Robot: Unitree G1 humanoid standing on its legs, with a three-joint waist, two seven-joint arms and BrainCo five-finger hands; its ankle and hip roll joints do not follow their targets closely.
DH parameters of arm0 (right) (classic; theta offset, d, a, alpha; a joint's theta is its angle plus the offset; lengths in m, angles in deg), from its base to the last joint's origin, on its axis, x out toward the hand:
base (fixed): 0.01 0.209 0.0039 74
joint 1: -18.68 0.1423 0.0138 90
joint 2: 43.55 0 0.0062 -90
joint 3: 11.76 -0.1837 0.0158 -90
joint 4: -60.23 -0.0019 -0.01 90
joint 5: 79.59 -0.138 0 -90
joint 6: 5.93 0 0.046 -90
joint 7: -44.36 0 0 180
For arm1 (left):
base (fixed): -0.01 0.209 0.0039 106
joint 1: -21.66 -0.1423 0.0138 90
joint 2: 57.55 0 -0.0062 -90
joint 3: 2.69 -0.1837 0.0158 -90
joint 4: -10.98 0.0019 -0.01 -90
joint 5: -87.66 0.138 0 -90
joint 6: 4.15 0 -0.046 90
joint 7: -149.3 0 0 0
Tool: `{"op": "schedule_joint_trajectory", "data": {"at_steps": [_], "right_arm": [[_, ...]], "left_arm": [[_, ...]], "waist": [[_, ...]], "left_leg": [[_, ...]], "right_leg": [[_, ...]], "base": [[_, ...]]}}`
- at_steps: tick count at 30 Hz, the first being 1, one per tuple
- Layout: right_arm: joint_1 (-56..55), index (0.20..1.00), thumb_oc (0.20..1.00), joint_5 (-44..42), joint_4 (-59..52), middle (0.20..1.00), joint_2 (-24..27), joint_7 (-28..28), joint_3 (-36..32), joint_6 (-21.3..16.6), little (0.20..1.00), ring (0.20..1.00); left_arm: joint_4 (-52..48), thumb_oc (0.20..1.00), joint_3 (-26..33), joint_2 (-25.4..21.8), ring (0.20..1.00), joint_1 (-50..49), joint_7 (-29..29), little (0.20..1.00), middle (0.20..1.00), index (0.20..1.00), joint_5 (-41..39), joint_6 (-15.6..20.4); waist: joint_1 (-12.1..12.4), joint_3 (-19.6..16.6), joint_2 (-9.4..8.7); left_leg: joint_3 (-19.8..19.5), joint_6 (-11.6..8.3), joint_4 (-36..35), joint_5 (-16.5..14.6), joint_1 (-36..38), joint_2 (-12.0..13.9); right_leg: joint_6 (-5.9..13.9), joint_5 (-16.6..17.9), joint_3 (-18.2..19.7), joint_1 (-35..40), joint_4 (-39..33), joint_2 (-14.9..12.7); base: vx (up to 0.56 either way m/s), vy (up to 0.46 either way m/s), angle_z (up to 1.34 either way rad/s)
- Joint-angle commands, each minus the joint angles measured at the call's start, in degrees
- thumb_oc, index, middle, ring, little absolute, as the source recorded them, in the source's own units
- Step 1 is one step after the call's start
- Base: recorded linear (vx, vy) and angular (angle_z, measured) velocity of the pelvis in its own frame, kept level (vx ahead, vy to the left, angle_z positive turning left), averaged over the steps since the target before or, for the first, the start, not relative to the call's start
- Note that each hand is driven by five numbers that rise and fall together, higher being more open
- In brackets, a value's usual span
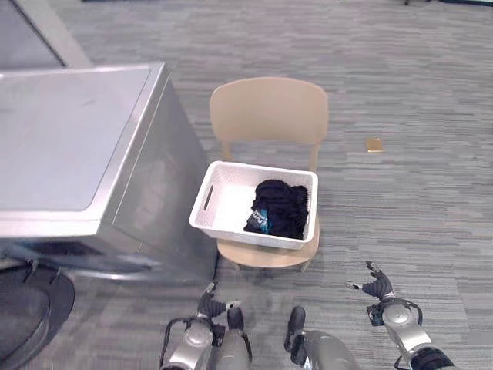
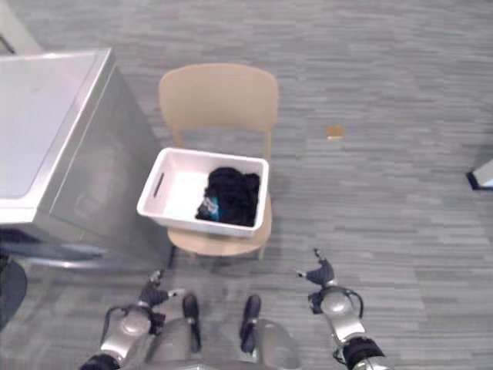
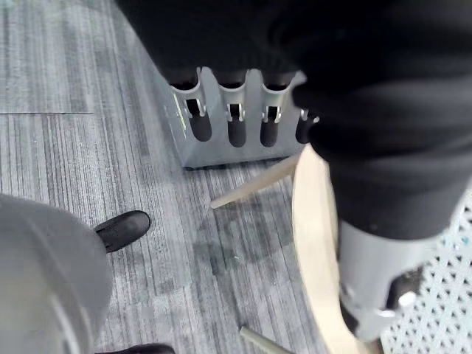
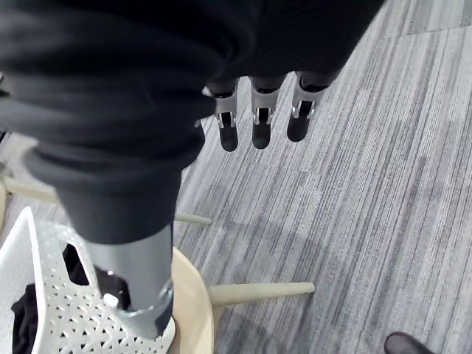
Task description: Grab the laundry basket,head to the washer,open it,put in the laundry and shut it.
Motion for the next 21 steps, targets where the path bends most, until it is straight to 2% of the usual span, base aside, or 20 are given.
{"op": "schedule_joint_trajectory", "data": {"at_steps": [1,2,3,4,5,6,8,11,12,15,16,17,19,21], "right_arm": [[-1.22,1.000,1.000,6.94,-7.13,1.000,4.11,-0.04,1.51,-1.81,1.000,1.000],[-1.22,1.000,1.000,6.94,-7.13,1.000,4.11,-0.04,1.51,-1.81,1.000,1.000],[-0.17,1.000,1.000,9.32,-10.76,1.000,5.68,-0.39,2.49,-1.98,1.000,1.000],[-0.23,1.000,1.000,9.32,-10.75,1.000,5.67,-0.40,2.52,-1.97,1.000,1.000],[0.40,1.000,1.000,10.18,-13.83,1.000,6.54,-0.94,2.93,-2.11,1.000,1.000],[0.79,1.000,1.000,10.60,-14.80,1.000,6.98,-1.06,3.26,-2.37,1.000,1.000],[1.95,1.000,1.000,11.03,-16.49,1.000,7.70,-1.35,4.06,-2.72,1.000,1.000],[4.57,1.000,1.000,13.54,-17.34,1.000,9.12,-1.44,6.33,-3.09,1.000,1.000],[6.75,1.000,1.000,15.95,-17.21,1.000,10.81,-1.15,8.30,-3.01,1.000,1.000],[8.01,1.000,1.000,16.98,-16.53,1.000,11.66,-1.11,9.39,-2.75,1.000,1.000],[11.39,1.000,1.000,19.15,-14.11,1.000,13.14,-1.37,12.23,-2.06,1.000,1.000],[12.57,1.000,1.000,20.09,-13.08,1.000,13.48,-0.88,12.72,-1.98,1.000,1.000],[14.50,1.000,1.000,20.95,-10.77,1.000,12.95,-0.96,14.84,-1.98,1.000,1.000],[17.75,1.000,1.000,21.72,-7.47,1.000,12.48,-0.54,17.27,-1.61,1.000,1.000]], "left_arm": [[2.93,1.000,3.13,-2.67,1.000,-1.66,0.95,1.000,1.000,1.000,2.14,0.35],[2.93,1.000,3.13,-2.67,1.000,-1.66,0.95,1.000,1.000,1.000,2.14,0.35],[3.50,1.000,4.57,-4.08,1.000,-2.73,1.30,1.000,1.000,1.000,2.78,0.42],[3.53,1.000,4.57,-4.08,1.000,-2.80,1.30,1.000,1.000,1.000,2.78,0.41],[4.05,1.000,5.40,-4.96,1.000,-2.87,1.71,1.000,1.000,1.000,3.15,0.45],[4.09,1.000,5.68,-5.25,1.000,-2.70,1.90,1.000,1.000,1.000,3.26,0.51],[4.21,1.000,6.01,-6.07,1.000,-2.49,2.20,1.000,1.000,1.000,3.18,0.53],[3.86,1.000,5.53,-6.90,1.000,-1.78,2.17,1.000,1.000,1.000,3.44,1.00],[3.68,1.000,4.86,-7.11,1.000,-1.36,2.21,1.000,1.000,1.000,3.84,1.38],[3.41,1.000,4.62,-7.14,1.000,-1.26,2.09,1.000,1.000,1.000,3.83,1.51],[3.84,1.000,4.10,-7.70,1.000,-0.70,1.57,1.000,1.000,1.000,3.94,1.74],[4.21,1.000,4.07,-8.05,1.000,-0.68,1.53,1.000,1.000,1.000,4.44,1.97],[4.75,1.000,3.64,-7.86,1.000,-0.64,1.68,1.000,1.000,1.000,4.79,2.46],[5.70,1.000,3.39,-7.77,1.000,-0.11,2.16,1.000,1.000,1.000,3.97,2.56]], "waist": [[-0.49,-2.89,-0.45],[-0.49,-2.89,-0.45],[1.22,-3.22,-1.72],[1.22,-3.36,-1.78],[2.40,-3.55,-2.43],[2.79,-3.43,-2.41],[3.40,-2.94,-2.32],[3.33,-1.99,-1.74],[2.88,-1.38,-1.36],[2.64,-1.11,-1.20],[2.97,-0.39,-1.31],[2.96,0.01,-1.23],[3.68,-0.27,-1.53],[4.65,0.02,-0.97]], "left_leg": [[-4.26,2.12,0.86,-2.57,1.07,-4.70],[-4.26,2.12,0.86,-2.57,1.07,-4.70],[-4.10,3.44,2.16,-2.89,0.43,-5.29],[-4.68,3.07,2.23,-4.15,1.00,-5.40],[-5.28,3.75,2.16,-4.99,1.23,-6.15],[-5.02,4.47,2.01,-3.95,0.72,-6.33],[-6.29,5.28,1.81,-4.31,0.97,-7.01],[-8.70,5.65,1.12,-4.12,1.19,-7.51],[-11.02,5.43,-0.13,-3.57,2.01,-8.21],[-11.91,5.12,-0.33,-3.10,1.79,-8.49],[-13.47,4.58,-0.31,-2.97,1.79,-9.47],[-14.44,4.40,0.19,-3.02,1.57,-9.74],[-15.17,4.11,-0.30,-2.42,0.32,-10.55],[-15.94,3.38,-0.89,-0.82,-2.27,-10.39]], "right_leg": [[8.09,-5.03,-1.94,10.83,-3.44,-4.92],[8.09,-5.03,-1.94,10.83,-3.44,-4.92],[8.44,-4.34,-1.84,10.47,-2.29,-5.80],[8.75,-5.27,-1.31,10.96,-2.13,-5.79],[9.37,-5.39,-1.36,10.52,0.08,-6.66],[9.28,-4.28,-1.90,9.30,1.63,-7.20],[9.72,-3.99,-1.34,6.92,7.01,-8.04],[10.30,-4.11,3.40,2.00,12.23,-6.00],[9.41,-4.26,7.47,-0.64,9.95,-3.58],[9.33,-3.22,8.71,-1.29,7.63,-3.25],[9.31,-1.50,10.82,-2.40,2.89,-3.05],[9.70,-1.23,11.54,-2.24,2.26,-2.95],[9.39,-0.02,11.57,-1.69,-0.57,-3.19],[9.20,0.91,10.53,-2.59,-1.52,-3.20]], "base": [[0.17,0.139,-0.07],[0.21,0.235,-0.14],[0.15,0.131,-0.08],[0.24,0.207,-0.33],[0.11,0.126,-0.23],[0.07,0.173,-0.20],[0.05,0.117,0.06],[0.07,0.035,0.24],[0.10,-0.011,0.41],[0.04,-0.037,0.62],[0.04,-0.084,0.47],[0.04,-0.084,0.23],[-0.03,-0.098,0.36],[-0.09,-0.127,0.83]]}}
